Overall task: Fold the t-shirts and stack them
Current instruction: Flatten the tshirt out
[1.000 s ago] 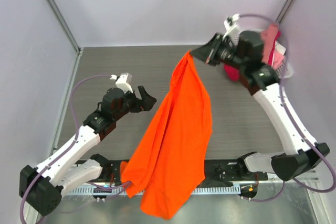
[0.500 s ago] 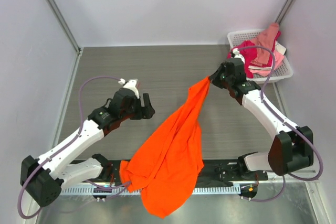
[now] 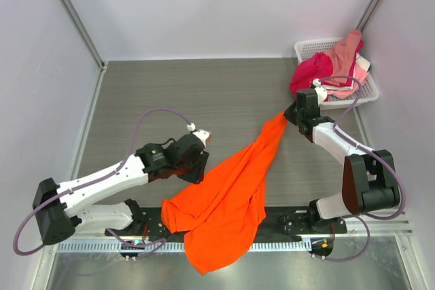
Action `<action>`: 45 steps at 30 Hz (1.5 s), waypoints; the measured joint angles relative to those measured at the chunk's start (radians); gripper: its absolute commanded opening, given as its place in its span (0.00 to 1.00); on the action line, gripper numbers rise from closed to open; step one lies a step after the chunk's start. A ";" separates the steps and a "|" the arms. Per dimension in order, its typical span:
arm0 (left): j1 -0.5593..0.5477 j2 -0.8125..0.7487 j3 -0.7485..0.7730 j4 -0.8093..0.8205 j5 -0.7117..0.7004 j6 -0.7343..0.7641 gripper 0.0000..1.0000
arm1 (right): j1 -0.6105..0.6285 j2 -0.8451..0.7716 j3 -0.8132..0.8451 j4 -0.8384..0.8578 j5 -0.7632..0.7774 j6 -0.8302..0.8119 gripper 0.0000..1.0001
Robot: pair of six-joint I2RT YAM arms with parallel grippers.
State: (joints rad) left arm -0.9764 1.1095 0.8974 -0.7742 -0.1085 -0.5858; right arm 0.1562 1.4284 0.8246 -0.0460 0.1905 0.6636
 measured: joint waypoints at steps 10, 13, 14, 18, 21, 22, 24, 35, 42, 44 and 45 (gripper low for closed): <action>-0.202 0.150 0.036 -0.129 0.049 -0.017 0.46 | -0.008 0.001 -0.062 0.065 0.007 0.003 0.01; -0.254 0.171 0.035 -0.145 0.058 -0.041 0.47 | -0.013 0.001 -0.071 0.072 0.006 0.006 0.01; -0.270 0.176 0.033 -0.145 0.060 -0.048 0.47 | -0.014 0.001 -0.072 0.075 0.006 0.006 0.01; -0.326 0.189 0.002 -0.142 0.073 -0.086 0.46 | -0.018 0.001 -0.072 0.080 -0.001 0.013 0.01; -0.341 0.196 -0.030 -0.141 0.079 -0.105 0.45 | -0.020 0.001 -0.072 0.086 -0.011 0.016 0.01; -0.342 0.201 -0.034 -0.141 0.078 -0.112 0.45 | -0.021 0.001 -0.072 0.087 -0.013 0.016 0.01; -0.342 0.216 -0.035 -0.141 0.073 -0.121 0.44 | -0.021 0.001 -0.072 0.090 -0.018 0.017 0.01; -0.342 0.267 -0.059 -0.108 0.068 -0.143 0.48 | -0.023 0.001 -0.073 0.097 -0.035 0.019 0.01; -0.342 0.294 -0.066 -0.091 0.051 -0.151 0.00 | -0.026 0.001 -0.073 0.099 -0.047 0.021 0.01; -0.341 0.293 -0.066 -0.095 0.027 -0.151 0.00 | -0.027 0.001 -0.073 0.099 -0.048 0.021 0.01; -0.335 0.289 -0.065 -0.096 0.017 -0.151 0.00 | -0.027 0.001 -0.073 0.099 -0.048 0.021 0.01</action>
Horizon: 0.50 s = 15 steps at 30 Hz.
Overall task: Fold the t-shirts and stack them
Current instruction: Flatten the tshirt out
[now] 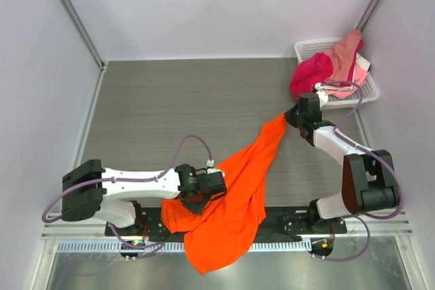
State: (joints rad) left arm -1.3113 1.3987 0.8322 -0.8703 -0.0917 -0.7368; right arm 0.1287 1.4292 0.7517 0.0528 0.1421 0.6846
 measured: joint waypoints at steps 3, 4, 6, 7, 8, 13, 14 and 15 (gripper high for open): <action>0.042 -0.036 0.006 -0.014 -0.018 0.005 0.00 | 0.000 0.000 0.000 0.001 -0.006 0.001 0.01; 0.060 -0.052 0.011 -0.020 -0.021 0.008 0.00 | 0.000 0.000 0.000 0.001 -0.008 0.001 0.01; 0.128 -0.100 0.041 -0.045 -0.027 0.022 0.00 | -0.002 0.000 0.000 0.000 -0.013 0.001 0.01; 0.161 -0.122 0.061 -0.053 -0.030 0.036 0.00 | -0.002 0.000 0.002 -0.002 -0.015 0.001 0.01; 0.203 -0.143 0.083 -0.060 -0.028 0.048 0.00 | -0.004 0.000 0.006 -0.005 -0.019 0.002 0.01; 0.480 -0.190 0.216 -0.097 -0.021 0.143 0.00 | -0.014 0.010 0.131 -0.080 -0.067 0.002 0.01; 0.536 -0.175 0.257 -0.106 -0.023 0.161 0.00 | -0.015 0.022 0.184 -0.101 -0.086 0.000 0.01; 0.599 -0.149 0.311 -0.124 -0.031 0.180 0.00 | -0.017 0.036 0.237 -0.122 -0.108 -0.003 0.01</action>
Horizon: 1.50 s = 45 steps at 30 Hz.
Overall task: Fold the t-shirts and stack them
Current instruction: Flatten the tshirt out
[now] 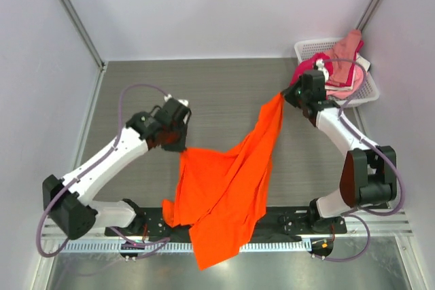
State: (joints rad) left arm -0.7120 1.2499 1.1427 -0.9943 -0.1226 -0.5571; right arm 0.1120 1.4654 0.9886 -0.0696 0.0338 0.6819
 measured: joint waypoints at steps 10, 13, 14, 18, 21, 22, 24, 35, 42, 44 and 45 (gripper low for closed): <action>0.437 0.192 0.596 -0.098 -0.043 0.122 0.00 | -0.010 0.064 0.631 -0.216 -0.233 -0.041 0.01; 0.475 0.097 0.668 -0.077 -0.068 0.130 0.00 | -0.011 -0.075 0.650 -0.258 -0.280 -0.063 0.01; 0.475 0.052 0.664 -0.064 -0.069 0.131 0.00 | -0.011 -0.130 0.650 -0.275 -0.295 -0.073 0.01; 0.468 -0.188 0.588 0.017 -0.070 0.138 0.00 | -0.011 -0.367 0.649 -0.309 -0.343 -0.113 0.01; 0.468 -0.351 0.521 0.068 -0.086 0.137 0.00 | -0.011 -0.544 0.646 -0.322 -0.359 -0.140 0.01; 0.468 -0.396 0.515 0.077 -0.087 0.137 0.00 | -0.011 -0.596 0.647 -0.328 -0.359 -0.151 0.01; 0.468 -0.460 0.517 0.106 -0.087 0.137 0.00 | -0.011 -0.682 0.669 -0.339 -0.359 -0.166 0.01; 0.468 -0.348 0.639 0.132 -0.086 0.129 0.00 | -0.011 -0.646 0.803 -0.412 -0.314 -0.202 0.01; 0.471 -0.056 0.636 0.146 -0.085 0.090 0.00 | -0.011 -0.397 0.712 -0.410 -0.272 -0.193 0.01; 0.485 0.077 0.692 0.135 -0.074 0.073 0.00 | -0.011 -0.288 0.719 -0.398 -0.266 -0.186 0.01; 0.497 0.159 0.740 0.126 -0.058 0.064 0.00 | -0.011 -0.225 0.738 -0.399 -0.267 -0.184 0.01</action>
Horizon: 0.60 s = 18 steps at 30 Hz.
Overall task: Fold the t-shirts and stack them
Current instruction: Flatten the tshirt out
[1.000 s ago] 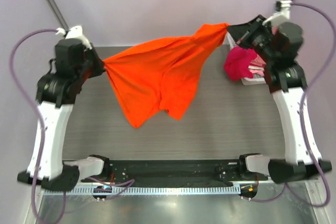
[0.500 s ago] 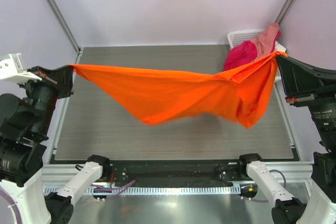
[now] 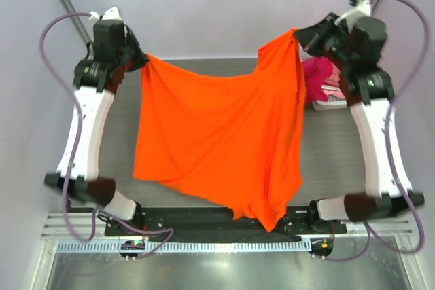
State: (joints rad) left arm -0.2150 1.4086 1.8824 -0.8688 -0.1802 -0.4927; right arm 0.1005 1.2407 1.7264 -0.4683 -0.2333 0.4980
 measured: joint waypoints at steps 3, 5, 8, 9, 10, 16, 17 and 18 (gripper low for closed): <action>0.065 0.229 0.181 -0.031 0.074 -0.027 0.00 | 0.000 0.227 0.118 -0.017 -0.005 0.010 0.01; 0.124 0.364 0.341 -0.064 0.142 -0.048 0.00 | 0.000 0.349 0.232 -0.043 -0.009 0.015 0.01; 0.210 0.455 0.479 -0.058 0.241 -0.084 0.00 | -0.003 0.523 0.494 -0.084 -0.030 0.031 0.01; 0.240 0.455 0.487 -0.044 0.274 -0.100 0.00 | -0.006 0.557 0.571 -0.084 -0.043 0.036 0.01; 0.275 0.443 0.485 -0.024 0.303 -0.113 0.00 | -0.013 0.582 0.639 -0.085 -0.064 0.047 0.01; 0.367 0.280 0.315 0.129 0.359 -0.140 0.00 | -0.051 0.503 0.675 0.010 -0.187 0.080 0.01; 0.364 0.243 0.261 0.162 0.365 -0.139 0.00 | -0.053 0.444 0.581 0.056 -0.200 0.082 0.01; 0.361 0.209 0.203 0.195 0.372 -0.139 0.00 | -0.056 0.394 0.497 0.091 -0.212 0.085 0.01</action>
State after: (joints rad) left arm 0.1459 1.6176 2.0857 -0.6739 0.1913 -0.6319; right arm 0.0448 1.6344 2.2230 -0.3775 -0.4458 0.5827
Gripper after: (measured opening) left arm 0.005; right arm 0.039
